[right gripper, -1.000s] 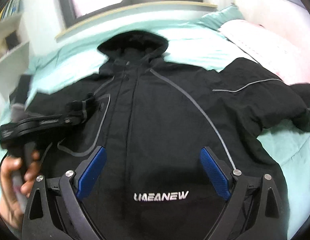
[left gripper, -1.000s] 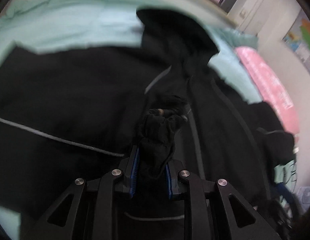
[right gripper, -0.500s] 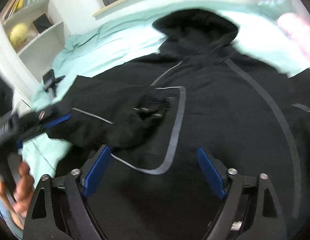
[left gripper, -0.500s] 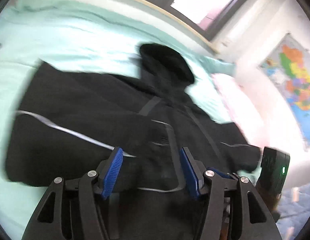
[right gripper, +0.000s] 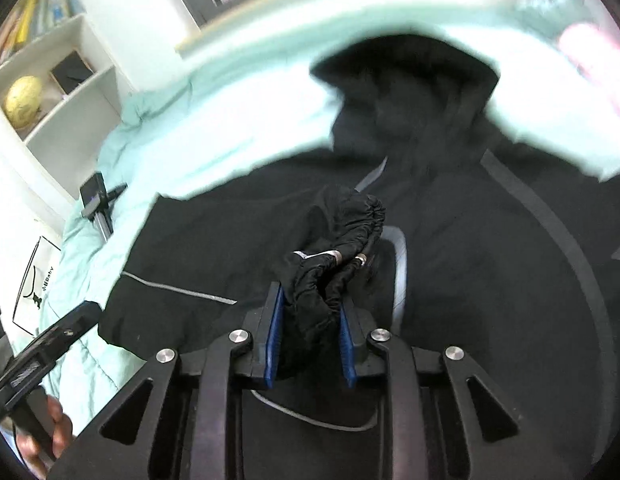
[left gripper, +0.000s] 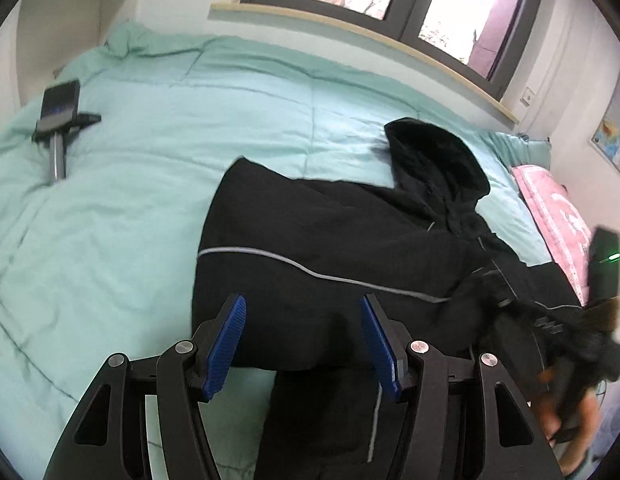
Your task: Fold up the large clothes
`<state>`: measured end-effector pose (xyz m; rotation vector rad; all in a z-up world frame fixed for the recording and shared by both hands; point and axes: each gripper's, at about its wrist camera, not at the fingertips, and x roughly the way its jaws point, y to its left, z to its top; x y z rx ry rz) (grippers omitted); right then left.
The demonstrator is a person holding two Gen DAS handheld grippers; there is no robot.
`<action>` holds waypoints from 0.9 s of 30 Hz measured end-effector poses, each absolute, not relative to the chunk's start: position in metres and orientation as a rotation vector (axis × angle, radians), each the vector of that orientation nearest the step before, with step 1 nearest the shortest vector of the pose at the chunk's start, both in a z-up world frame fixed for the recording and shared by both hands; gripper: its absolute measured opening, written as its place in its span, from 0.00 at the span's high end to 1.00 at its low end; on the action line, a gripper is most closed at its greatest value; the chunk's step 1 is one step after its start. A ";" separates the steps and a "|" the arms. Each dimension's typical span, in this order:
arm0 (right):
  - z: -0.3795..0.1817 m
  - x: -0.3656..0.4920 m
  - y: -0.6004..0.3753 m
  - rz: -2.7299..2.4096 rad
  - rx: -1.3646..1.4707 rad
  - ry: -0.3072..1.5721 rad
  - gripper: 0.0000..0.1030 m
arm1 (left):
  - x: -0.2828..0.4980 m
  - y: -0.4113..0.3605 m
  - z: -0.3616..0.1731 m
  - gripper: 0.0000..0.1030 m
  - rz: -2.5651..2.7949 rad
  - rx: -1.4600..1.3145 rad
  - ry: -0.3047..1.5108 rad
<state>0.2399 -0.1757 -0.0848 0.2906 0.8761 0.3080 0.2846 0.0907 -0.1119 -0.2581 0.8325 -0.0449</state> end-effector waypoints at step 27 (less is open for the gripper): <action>-0.158 0.240 -0.422 0.045 0.215 1.058 0.57 | 0.377 -0.072 -0.204 0.40 -0.120 -0.054 1.109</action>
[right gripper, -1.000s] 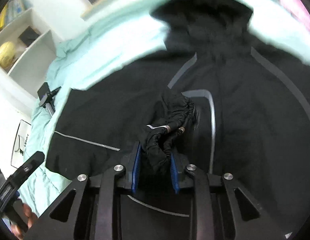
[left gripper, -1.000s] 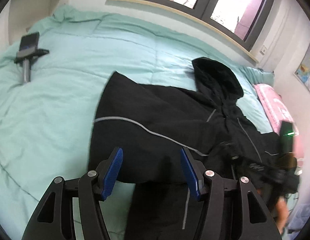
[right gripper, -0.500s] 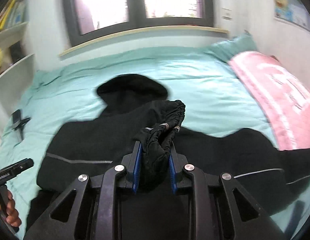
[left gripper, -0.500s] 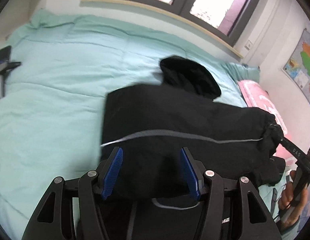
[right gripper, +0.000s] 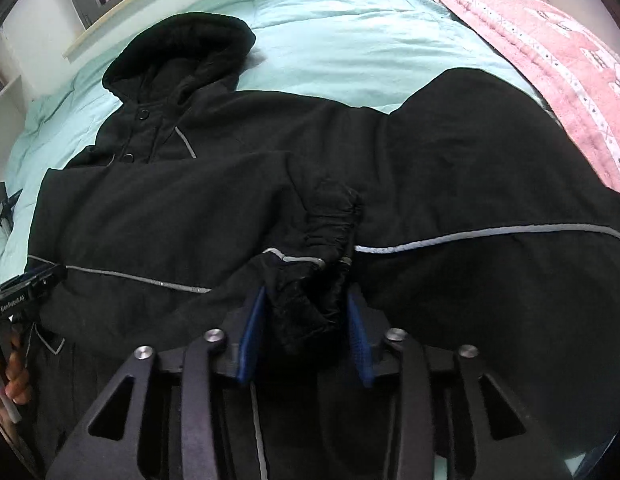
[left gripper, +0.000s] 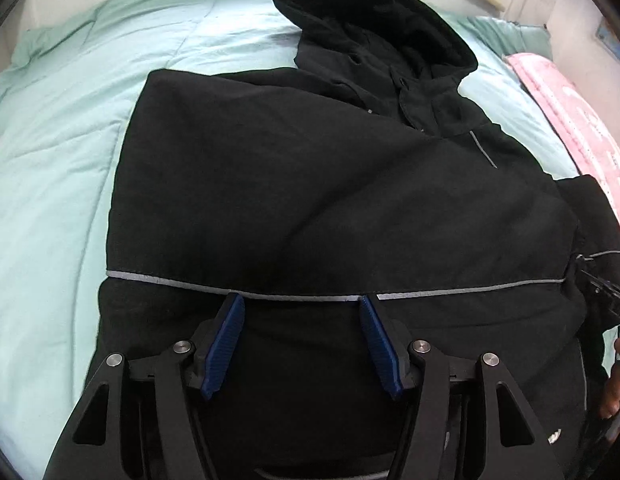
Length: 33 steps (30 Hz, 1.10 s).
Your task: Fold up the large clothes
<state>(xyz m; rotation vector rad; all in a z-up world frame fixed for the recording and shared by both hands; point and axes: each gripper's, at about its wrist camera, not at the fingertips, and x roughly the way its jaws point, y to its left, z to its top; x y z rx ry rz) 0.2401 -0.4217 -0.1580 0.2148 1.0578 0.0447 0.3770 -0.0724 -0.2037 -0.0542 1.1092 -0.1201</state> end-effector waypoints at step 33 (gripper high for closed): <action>-0.037 0.092 -0.544 -0.008 0.372 0.723 0.41 | 0.333 -0.282 -0.131 0.31 -0.565 -0.074 0.930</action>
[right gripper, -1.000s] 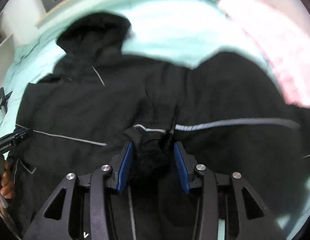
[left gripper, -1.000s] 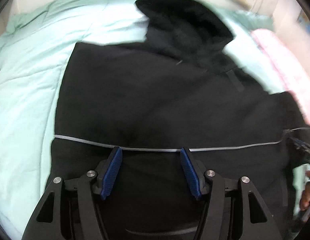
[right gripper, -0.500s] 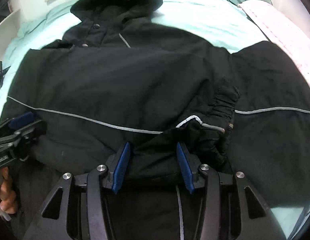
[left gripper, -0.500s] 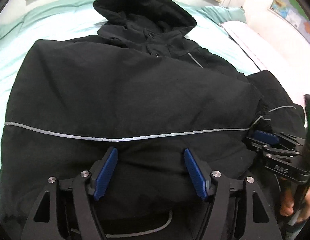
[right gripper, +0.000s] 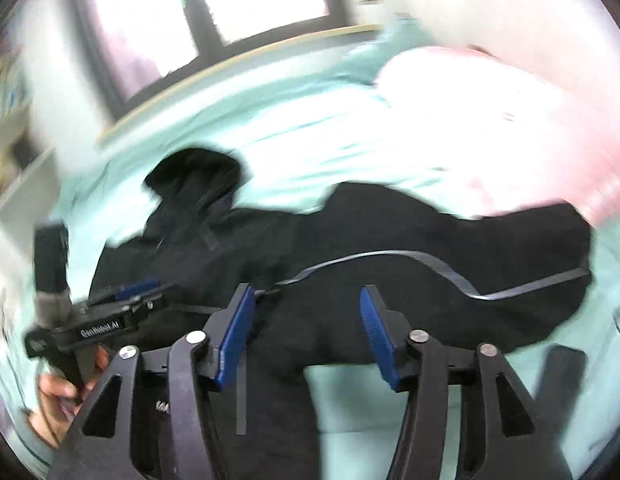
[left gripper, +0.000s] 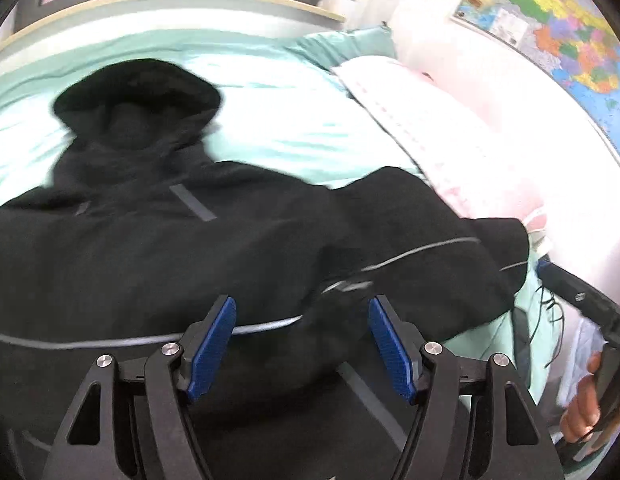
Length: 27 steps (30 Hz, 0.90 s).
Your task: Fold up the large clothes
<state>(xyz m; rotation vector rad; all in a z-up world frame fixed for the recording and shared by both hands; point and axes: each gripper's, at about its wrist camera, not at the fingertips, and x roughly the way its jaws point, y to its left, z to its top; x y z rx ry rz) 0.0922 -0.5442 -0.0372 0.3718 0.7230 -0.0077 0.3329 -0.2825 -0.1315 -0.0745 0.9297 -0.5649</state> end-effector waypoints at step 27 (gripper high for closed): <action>-0.174 0.098 -0.797 -0.467 0.717 0.951 0.40 | 0.350 -0.378 -0.225 0.24 -0.605 0.151 1.049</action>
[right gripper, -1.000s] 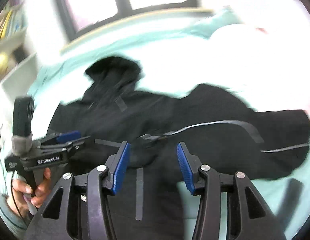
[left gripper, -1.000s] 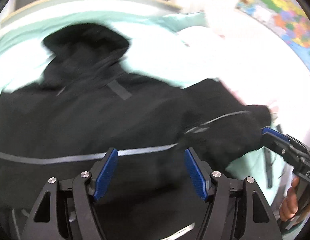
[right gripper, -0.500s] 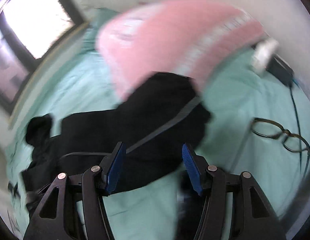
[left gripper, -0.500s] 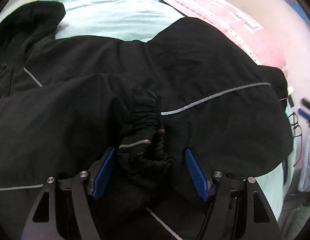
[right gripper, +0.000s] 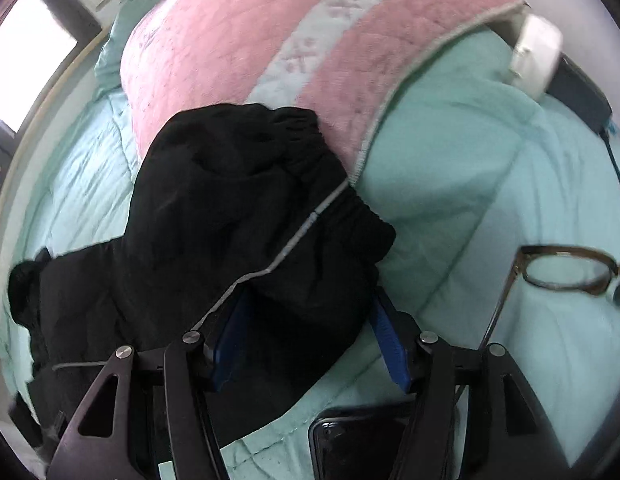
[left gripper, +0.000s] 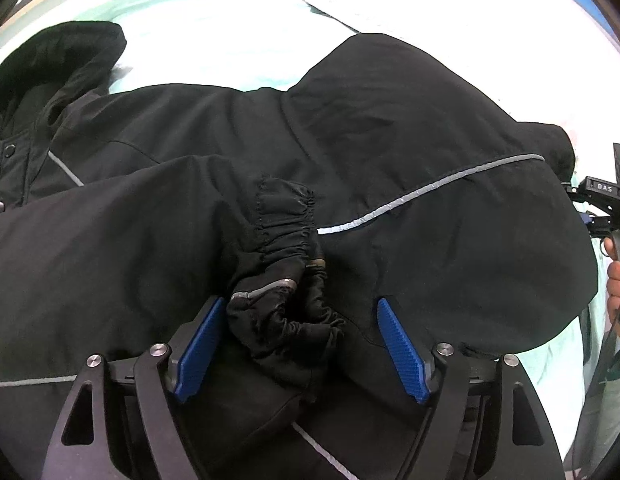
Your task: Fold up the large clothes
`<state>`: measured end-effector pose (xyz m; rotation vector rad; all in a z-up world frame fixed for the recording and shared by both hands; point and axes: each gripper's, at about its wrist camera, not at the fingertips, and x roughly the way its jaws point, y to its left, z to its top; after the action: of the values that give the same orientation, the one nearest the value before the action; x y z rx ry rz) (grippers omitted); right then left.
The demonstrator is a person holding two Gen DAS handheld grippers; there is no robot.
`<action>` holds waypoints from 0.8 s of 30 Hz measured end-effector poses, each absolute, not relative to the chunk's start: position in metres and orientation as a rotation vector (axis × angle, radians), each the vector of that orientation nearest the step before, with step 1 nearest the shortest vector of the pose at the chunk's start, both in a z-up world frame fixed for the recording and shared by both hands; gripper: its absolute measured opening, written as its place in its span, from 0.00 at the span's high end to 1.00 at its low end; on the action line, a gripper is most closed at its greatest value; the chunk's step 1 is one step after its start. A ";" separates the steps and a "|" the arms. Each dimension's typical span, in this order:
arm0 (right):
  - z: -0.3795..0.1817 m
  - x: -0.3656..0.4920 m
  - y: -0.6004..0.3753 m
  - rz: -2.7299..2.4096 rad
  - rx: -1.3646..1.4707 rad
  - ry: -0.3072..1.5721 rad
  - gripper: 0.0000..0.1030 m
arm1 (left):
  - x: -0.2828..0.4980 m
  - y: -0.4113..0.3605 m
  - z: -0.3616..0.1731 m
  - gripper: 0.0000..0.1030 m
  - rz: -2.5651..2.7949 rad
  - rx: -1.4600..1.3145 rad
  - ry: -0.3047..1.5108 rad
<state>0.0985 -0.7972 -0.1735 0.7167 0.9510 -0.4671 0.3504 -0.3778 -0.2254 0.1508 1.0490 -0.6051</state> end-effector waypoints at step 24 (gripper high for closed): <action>-0.087 0.065 -0.716 -0.442 0.468 0.742 0.89 | 0.315 -0.337 -0.186 0.24 -0.663 0.034 0.981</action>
<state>0.0648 -0.7158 -0.0874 0.4678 0.7415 -0.4418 0.3148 -0.3373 -0.1861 0.0345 0.9811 -0.6630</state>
